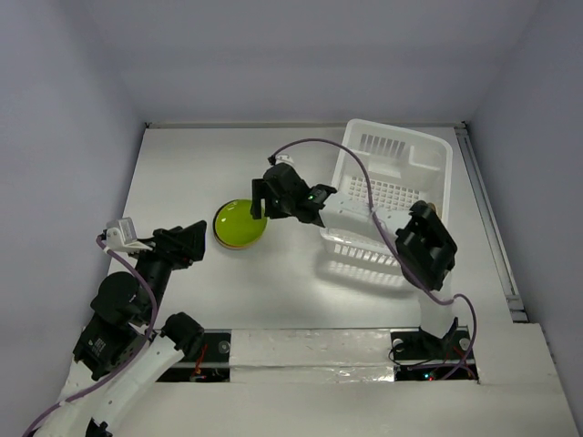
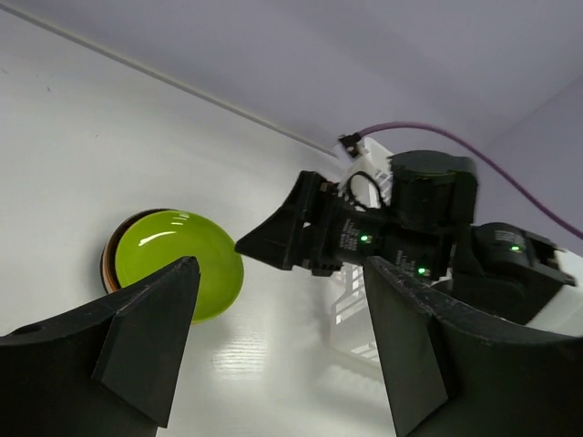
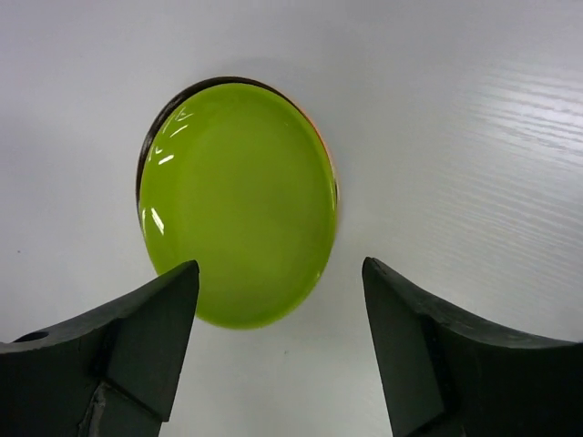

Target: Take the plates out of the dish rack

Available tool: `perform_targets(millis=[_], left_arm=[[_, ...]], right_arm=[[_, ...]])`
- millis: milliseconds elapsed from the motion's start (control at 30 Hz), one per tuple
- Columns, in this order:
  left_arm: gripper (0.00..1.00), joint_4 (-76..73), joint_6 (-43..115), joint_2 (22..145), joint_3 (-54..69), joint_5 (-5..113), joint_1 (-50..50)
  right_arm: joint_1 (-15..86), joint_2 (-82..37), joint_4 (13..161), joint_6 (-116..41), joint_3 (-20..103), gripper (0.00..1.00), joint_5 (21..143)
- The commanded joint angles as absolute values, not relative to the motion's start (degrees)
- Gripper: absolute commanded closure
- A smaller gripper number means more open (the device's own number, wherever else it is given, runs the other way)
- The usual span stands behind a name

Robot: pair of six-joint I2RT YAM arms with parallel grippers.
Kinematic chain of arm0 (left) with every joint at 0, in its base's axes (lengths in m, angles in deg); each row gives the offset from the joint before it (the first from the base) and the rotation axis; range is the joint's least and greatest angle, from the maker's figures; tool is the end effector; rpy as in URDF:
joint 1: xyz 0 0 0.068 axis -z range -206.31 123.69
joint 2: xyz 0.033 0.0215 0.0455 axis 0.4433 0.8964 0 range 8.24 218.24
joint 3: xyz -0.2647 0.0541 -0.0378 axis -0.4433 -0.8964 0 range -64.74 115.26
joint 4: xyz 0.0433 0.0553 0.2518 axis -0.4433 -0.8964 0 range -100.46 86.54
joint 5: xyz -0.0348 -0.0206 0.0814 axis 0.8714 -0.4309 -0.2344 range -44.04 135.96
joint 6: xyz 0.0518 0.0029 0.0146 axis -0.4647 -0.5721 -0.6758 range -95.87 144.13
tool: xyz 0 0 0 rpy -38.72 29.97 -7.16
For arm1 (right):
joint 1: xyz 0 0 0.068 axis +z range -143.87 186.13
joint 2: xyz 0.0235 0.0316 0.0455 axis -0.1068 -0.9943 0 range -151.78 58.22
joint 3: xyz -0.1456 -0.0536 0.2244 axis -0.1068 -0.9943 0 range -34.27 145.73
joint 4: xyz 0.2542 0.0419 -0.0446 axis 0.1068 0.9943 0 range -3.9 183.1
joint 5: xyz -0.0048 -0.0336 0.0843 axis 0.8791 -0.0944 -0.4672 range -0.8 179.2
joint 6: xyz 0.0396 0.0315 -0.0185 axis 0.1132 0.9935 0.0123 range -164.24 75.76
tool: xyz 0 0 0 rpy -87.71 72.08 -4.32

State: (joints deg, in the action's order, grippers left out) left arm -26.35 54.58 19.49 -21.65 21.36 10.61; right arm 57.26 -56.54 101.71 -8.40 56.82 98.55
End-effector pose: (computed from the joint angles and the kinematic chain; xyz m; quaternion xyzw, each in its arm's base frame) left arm 0.0429 -0.0138 0.3619 -0.1258 0.6429 -0.2968 0.6948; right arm 0.2953 0.3572 0.2407 -0.0852 0.8973 0.2403 0.3604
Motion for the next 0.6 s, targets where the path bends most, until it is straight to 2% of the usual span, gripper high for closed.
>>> perform_targets(millis=[0, 67, 133, 167, 200, 300, 433, 467, 567], left_arm=[[0.3, -23.67, 53.66, 20.11, -22.03, 21.96, 9.81], [0.3, -23.67, 53.66, 19.93, -22.11, 21.96, 9.81], [0.3, -23.67, 53.66, 19.85, -22.11, 22.05, 9.81], [0.3, -23.59, 53.66, 19.84, -22.11, 22.14, 9.81], [0.3, -23.59, 53.57, 19.76, -22.11, 22.4, 9.81], [0.3, -23.24, 53.22, 19.93, -22.29, 23.1, 9.81], [0.35, -22.45, 52.6, 20.89, -22.47, 25.38, 9.81], [0.36, -22.36, 52.52, 20.9, -22.47, 25.39, 9.81], [0.42, -21.74, 51.81, 22.13, -22.55, 27.32, 9.81]], right_arm=[[57.9, -48.4, 104.01, -11.62, 57.23, 0.22, 103.7], [57.9, -44.38, 104.46, -12.33, 55.91, 0.22, 106.86], [57.9, -40.94, 104.82, -12.51, 52.94, 0.32, 111.06], [57.9, -39.01, 104.9, -12.51, 51.61, 0.41, 112.74], [57.9, -35.07, 105.6, -12.33, 50.29, 0.65, 114.32], [53.96, -25.85, 108.49, -10.58, 43.62, 0.99, 120.3], [42.03, -12.5, 113.24, -8.9, 32.3, 1.0, 121.37], [41.99, -10.1, 113.25, -9.16, 30.96, 1.0, 121.54], [34.53, -5.77, 120.44, -10.57, 29.8, 0.92, 123.38]])
